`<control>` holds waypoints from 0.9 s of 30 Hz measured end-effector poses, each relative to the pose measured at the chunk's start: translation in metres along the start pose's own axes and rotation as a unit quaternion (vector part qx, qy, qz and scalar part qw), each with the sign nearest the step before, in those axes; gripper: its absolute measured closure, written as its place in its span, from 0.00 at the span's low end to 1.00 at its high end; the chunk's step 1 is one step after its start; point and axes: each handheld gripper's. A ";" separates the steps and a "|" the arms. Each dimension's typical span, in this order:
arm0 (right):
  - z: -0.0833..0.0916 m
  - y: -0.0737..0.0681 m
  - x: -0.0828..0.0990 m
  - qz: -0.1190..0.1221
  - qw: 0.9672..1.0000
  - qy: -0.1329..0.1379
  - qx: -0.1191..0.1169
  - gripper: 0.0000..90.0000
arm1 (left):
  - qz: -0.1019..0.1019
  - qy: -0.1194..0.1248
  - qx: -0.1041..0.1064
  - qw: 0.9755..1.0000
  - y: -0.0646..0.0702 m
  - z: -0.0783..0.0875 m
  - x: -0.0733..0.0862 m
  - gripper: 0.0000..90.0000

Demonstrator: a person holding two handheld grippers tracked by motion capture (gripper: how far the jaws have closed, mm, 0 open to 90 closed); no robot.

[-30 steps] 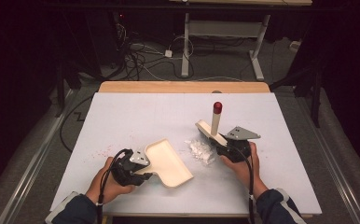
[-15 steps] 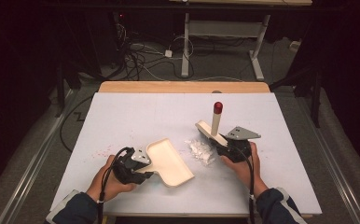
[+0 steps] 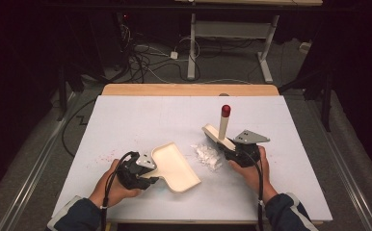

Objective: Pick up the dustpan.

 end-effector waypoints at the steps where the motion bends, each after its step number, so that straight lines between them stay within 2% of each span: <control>1: 0.000 0.000 0.000 -0.001 1.000 0.000 0.000 0.75 | -0.001 -0.001 0.000 1.000 0.000 0.000 -0.001 0.71; 14: 0.000 -0.002 -0.002 0.003 1.000 -0.012 -0.002 0.75 | -0.004 -0.004 -0.001 1.000 0.001 -0.001 -0.004 0.71; 22: 0.002 -0.002 -0.003 -0.010 1.000 -0.018 -0.001 0.75 | -0.007 -0.005 0.001 1.000 0.002 -0.001 -0.010 0.71; 25: 0.003 -0.003 -0.005 -0.011 0.999 -0.034 -0.009 0.75 | -0.009 -0.005 0.000 1.000 0.002 -0.001 -0.012 0.71; 27: 0.004 -0.005 -0.006 -0.012 0.999 -0.045 -0.002 0.75 | -0.010 -0.005 -0.001 1.000 0.003 -0.001 -0.013 0.71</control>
Point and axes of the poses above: each handheld gripper's, and its own axes: z roughly backward along the jaws, x roughly out of its underside, y roughly to its right, and after that the axes turned 15 degrees about -y, right-handed
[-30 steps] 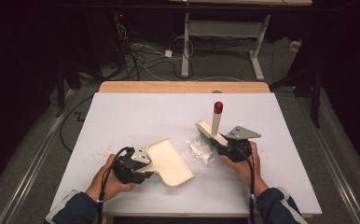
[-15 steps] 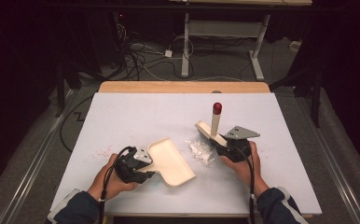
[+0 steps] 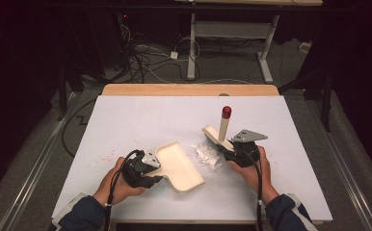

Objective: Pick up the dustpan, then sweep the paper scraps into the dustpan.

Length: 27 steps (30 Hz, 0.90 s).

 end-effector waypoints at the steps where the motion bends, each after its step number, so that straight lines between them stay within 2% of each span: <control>1: 0.001 0.000 -0.001 0.002 1.000 -0.008 -0.001 0.75 | 0.000 0.000 0.001 1.000 0.000 0.000 0.000 0.71; 3: 0.002 -0.002 -0.004 -0.004 1.000 -0.023 -0.001 0.75 | 0.001 -0.001 0.004 1.000 0.000 -0.001 -0.001 0.71; 5: 0.001 -0.001 -0.006 -0.008 1.000 -0.023 -0.004 0.75 | 0.002 0.001 0.005 1.000 -0.001 0.000 -0.002 0.71; 6: 0.000 -0.001 -0.006 -0.002 1.000 -0.020 -0.004 0.75 | 0.001 0.000 0.004 1.000 0.000 -0.001 -0.003 0.71; 10: -0.005 -0.003 -0.007 -0.021 1.000 -0.005 -0.005 0.75 | 0.000 -0.001 0.004 1.000 0.002 -0.003 -0.007 0.71; 14: -0.010 -0.007 -0.009 -0.029 0.999 0.013 0.011 0.75 | 0.002 -0.003 0.007 1.000 0.002 -0.003 -0.009 0.71; 17: -0.012 -0.011 -0.008 -0.037 0.999 0.033 0.014 0.75 | 0.003 -0.004 0.007 1.000 0.003 -0.004 -0.009 0.71; 20: -0.016 -0.019 -0.003 -0.039 0.998 0.054 0.020 0.75 | 0.007 -0.003 0.010 1.000 0.003 -0.005 -0.009 0.71; 22: -0.018 -0.027 -0.003 -0.034 0.997 0.056 0.027 0.75 | 0.008 -0.005 0.011 1.000 0.003 -0.005 -0.009 0.71; 27: -0.025 -0.039 -0.005 -0.024 0.998 0.059 0.027 0.75 | 0.009 -0.007 0.010 1.000 0.004 -0.005 -0.011 0.71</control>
Point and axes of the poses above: each handheld gripper's, and its own axes: z roughly backward along the jaws, x roughly out of its underside, y roughly to its right, and after that the axes turned 15 degrees about -y, right-handed
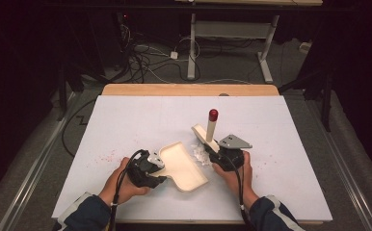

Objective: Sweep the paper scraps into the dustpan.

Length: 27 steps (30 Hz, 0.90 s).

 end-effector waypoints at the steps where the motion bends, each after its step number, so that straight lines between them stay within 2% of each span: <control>1: 0.000 -0.002 0.000 0.001 1.000 -0.001 -0.001 0.75 | 0.001 0.000 0.001 1.000 0.000 0.000 -0.001 0.71; 6: 0.001 -0.004 0.001 -0.001 1.000 -0.002 -0.002 0.75 | -0.001 -0.003 0.004 1.000 0.003 -0.003 -0.007 0.71; 8: 0.002 -0.005 0.002 -0.012 1.000 -0.003 -0.004 0.75 | -0.002 -0.003 0.005 1.000 0.004 -0.004 -0.010 0.71; 13: 0.003 -0.009 0.004 0.005 1.000 0.001 -0.005 0.75 | 0.001 -0.003 0.007 1.000 0.004 -0.004 -0.012 0.71; 18: 0.004 -0.014 0.004 0.008 1.000 0.005 -0.008 0.75 | 0.003 -0.004 0.008 1.000 0.003 -0.006 -0.012 0.71; 22: 0.007 -0.019 0.004 0.026 1.000 0.004 -0.018 0.75 | 0.005 -0.003 0.008 1.000 0.004 -0.007 -0.013 0.71; 27: 0.008 -0.030 0.004 0.030 0.999 0.003 -0.027 0.75 | 0.008 -0.004 0.009 1.000 0.005 -0.008 -0.014 0.71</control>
Point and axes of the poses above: each handheld gripper's, and its own axes: z roughly backward along the jaws, x roughly out of its underside, y roughly to its right, and after that the axes turned 15 degrees about -y, right-handed
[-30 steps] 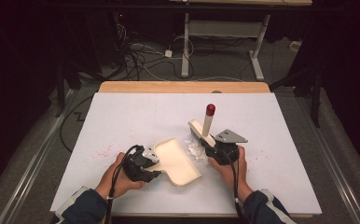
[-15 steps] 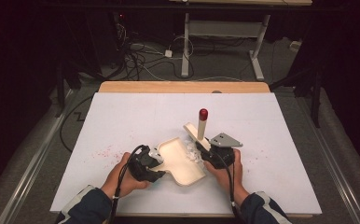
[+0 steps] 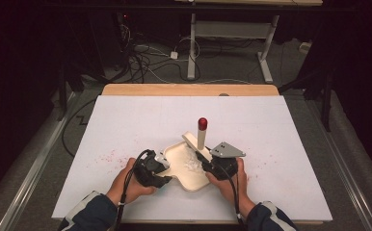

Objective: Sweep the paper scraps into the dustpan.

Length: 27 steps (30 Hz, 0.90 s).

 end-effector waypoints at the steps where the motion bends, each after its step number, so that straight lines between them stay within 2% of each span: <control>1: 0.000 -0.002 0.000 0.005 1.000 0.001 -0.002 0.75 | 0.001 0.001 0.001 1.000 0.000 0.000 0.000 0.71; 10: 0.000 -0.025 -0.005 0.026 0.999 0.010 -0.021 0.75 | 0.003 0.001 0.000 1.000 0.001 0.000 0.000 0.71; 15: 0.002 -0.033 -0.008 0.038 0.999 0.017 -0.030 0.75 | 0.001 0.000 0.000 1.000 0.001 -0.001 0.000 0.71; 20: 0.006 -0.032 -0.012 0.033 0.999 0.027 -0.030 0.75 | 0.001 0.001 -0.001 1.000 0.001 -0.001 0.000 0.71; 27: 0.021 -0.015 -0.018 0.005 0.998 0.053 -0.033 0.75 | 0.001 -0.001 -0.002 1.000 0.001 -0.003 0.001 0.71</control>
Point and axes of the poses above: each handheld gripper's, and its own axes: z roughly backward along the jaws, x roughly out of its underside, y roughly to its right, and after that the axes turned 15 degrees about -y, right-handed
